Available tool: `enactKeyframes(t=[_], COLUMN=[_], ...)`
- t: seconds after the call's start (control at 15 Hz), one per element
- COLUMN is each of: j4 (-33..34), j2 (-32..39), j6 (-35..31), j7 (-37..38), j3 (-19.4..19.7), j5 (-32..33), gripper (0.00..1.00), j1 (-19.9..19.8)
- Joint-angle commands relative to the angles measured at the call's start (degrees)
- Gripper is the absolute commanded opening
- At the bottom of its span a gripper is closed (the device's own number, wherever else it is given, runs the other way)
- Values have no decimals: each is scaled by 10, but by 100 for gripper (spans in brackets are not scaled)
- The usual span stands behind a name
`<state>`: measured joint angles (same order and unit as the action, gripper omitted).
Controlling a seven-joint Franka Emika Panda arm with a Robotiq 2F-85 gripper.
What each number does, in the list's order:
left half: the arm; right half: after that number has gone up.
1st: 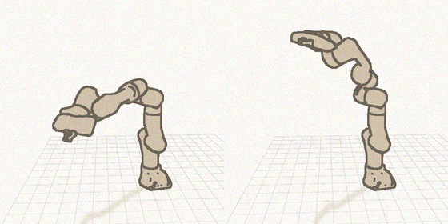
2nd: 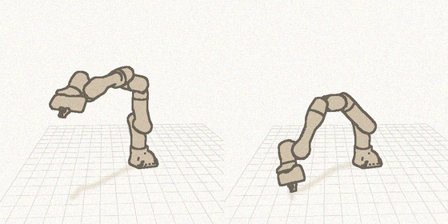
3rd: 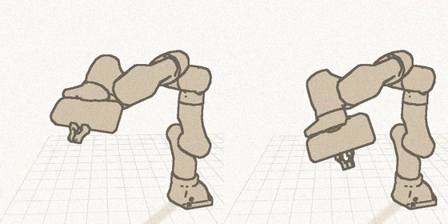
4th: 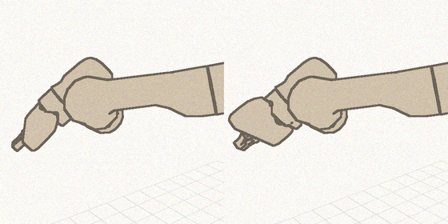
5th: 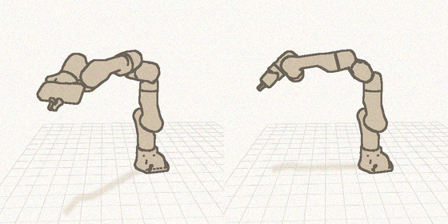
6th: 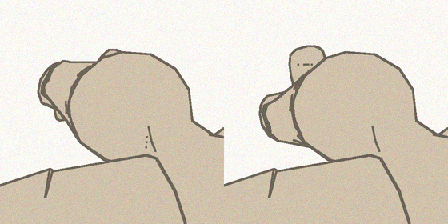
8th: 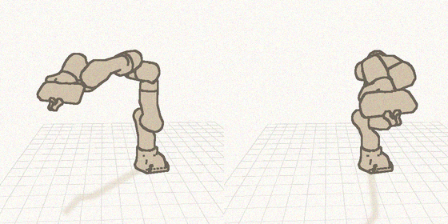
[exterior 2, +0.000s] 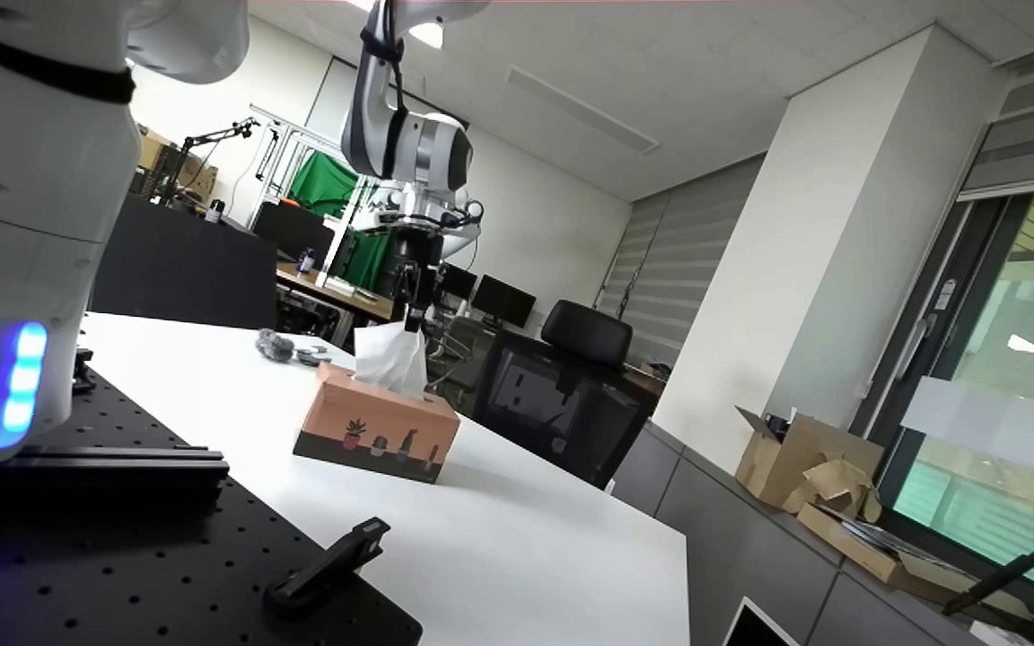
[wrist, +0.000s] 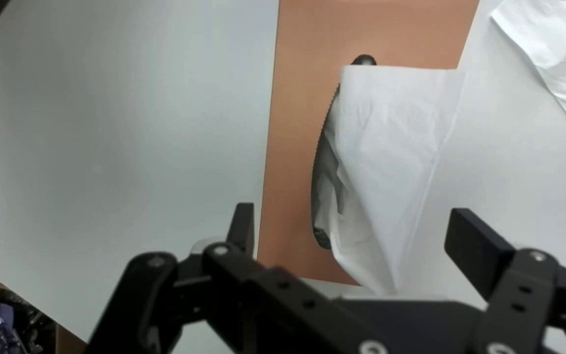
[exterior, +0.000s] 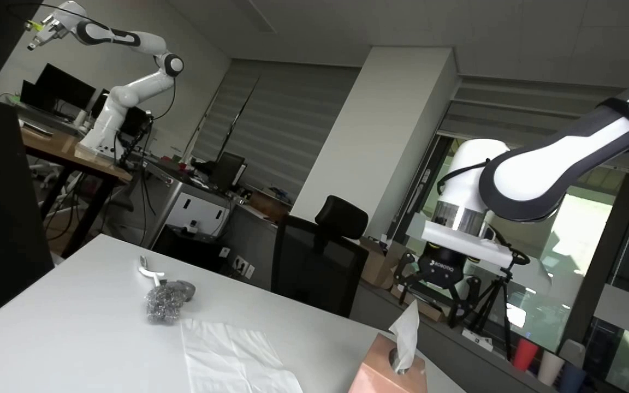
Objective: Take one tissue out of the box and put it on the table
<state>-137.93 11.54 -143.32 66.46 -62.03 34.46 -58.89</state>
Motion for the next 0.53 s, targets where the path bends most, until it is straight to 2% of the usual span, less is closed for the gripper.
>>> enactKeyframes(t=[0.0,0.2,0.27,0.33,0.4,0.47], j4=[45,68,75,82,89,88], j2=[66,98,104,111,119,88], j6=[37,38,38,37,36,7], j7=[55,72,83,92,99,65], j3=[51,93,108,122,133,221], j5=[46,75,90,102,113,59], gripper=[100,100,75,74,66,59], j1=[54,97,113,128,142,228])
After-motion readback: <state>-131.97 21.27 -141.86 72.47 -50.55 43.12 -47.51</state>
